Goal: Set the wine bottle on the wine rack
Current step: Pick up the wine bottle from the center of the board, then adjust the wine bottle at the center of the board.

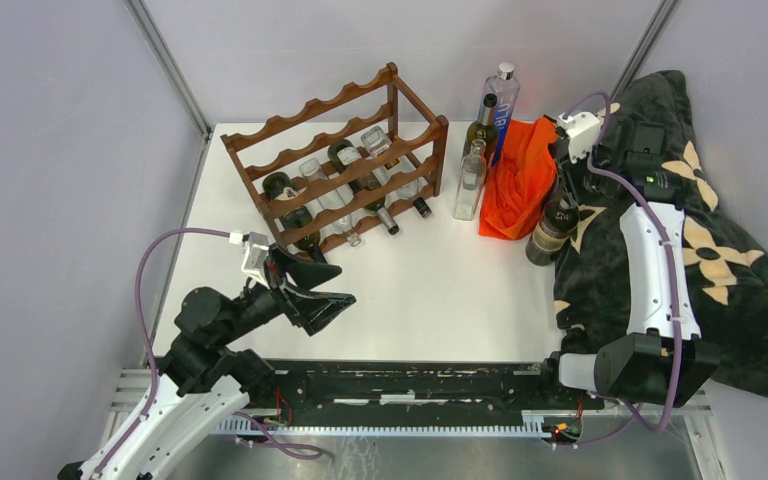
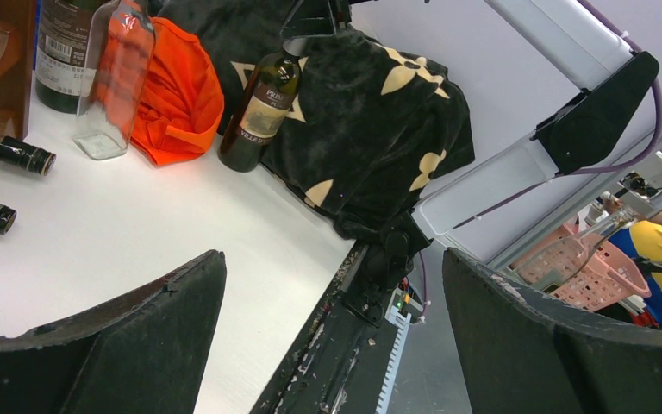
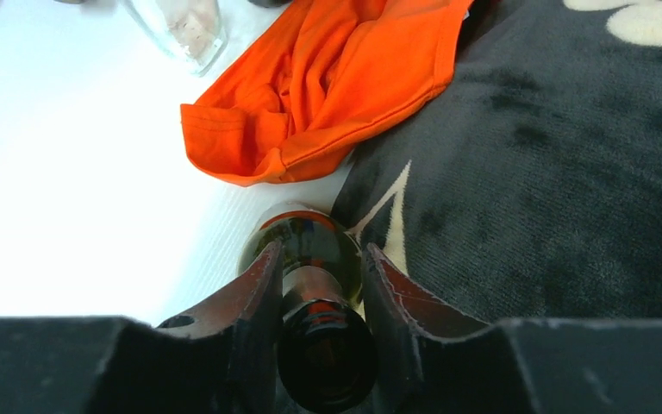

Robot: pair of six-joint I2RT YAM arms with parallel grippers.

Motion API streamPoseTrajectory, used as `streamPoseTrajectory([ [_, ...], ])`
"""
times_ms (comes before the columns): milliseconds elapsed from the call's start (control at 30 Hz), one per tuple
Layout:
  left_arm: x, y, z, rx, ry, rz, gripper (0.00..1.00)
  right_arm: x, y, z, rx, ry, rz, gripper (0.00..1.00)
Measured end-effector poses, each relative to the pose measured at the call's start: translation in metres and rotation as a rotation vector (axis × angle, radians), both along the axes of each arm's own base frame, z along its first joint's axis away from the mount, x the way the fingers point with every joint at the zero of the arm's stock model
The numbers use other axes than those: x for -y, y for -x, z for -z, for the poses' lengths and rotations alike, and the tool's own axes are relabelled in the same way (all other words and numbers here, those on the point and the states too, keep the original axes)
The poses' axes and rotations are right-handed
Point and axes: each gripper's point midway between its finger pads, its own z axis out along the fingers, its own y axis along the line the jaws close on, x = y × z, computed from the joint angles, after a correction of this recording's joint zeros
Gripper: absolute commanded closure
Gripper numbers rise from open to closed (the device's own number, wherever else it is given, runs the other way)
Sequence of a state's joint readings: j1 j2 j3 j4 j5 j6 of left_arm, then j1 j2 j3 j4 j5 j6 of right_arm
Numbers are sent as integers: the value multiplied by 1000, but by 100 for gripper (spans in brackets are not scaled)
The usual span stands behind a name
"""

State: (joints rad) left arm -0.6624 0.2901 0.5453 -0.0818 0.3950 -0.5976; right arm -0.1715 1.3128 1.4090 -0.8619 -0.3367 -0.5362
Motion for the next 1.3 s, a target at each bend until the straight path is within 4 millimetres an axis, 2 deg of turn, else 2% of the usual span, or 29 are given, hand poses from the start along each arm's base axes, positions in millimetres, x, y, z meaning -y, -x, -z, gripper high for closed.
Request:
streamPoseTrajectory([
  [100,0,0,0,0,0,0,0,-5,4,-1,-6,-26,-6,97],
  [133,0,0,0,0,0,0,0,-6,5,-2,-6,-27,-7,100],
  [400,2,-1,3,6,-19,10,0,-22,22,-3,-33,-87,-65,100],
  [733,20,-3,14,-14,-63,98,1,-77,55,-8,-80,-325,-264,100],
  [1067,31,-1,20,9,-53,151,0,-133,79,2,-66,-533,-422,100],
  [1300,56,12,41,5,-113,231,0,-154,85,15,-88,-661,-472,100],
])
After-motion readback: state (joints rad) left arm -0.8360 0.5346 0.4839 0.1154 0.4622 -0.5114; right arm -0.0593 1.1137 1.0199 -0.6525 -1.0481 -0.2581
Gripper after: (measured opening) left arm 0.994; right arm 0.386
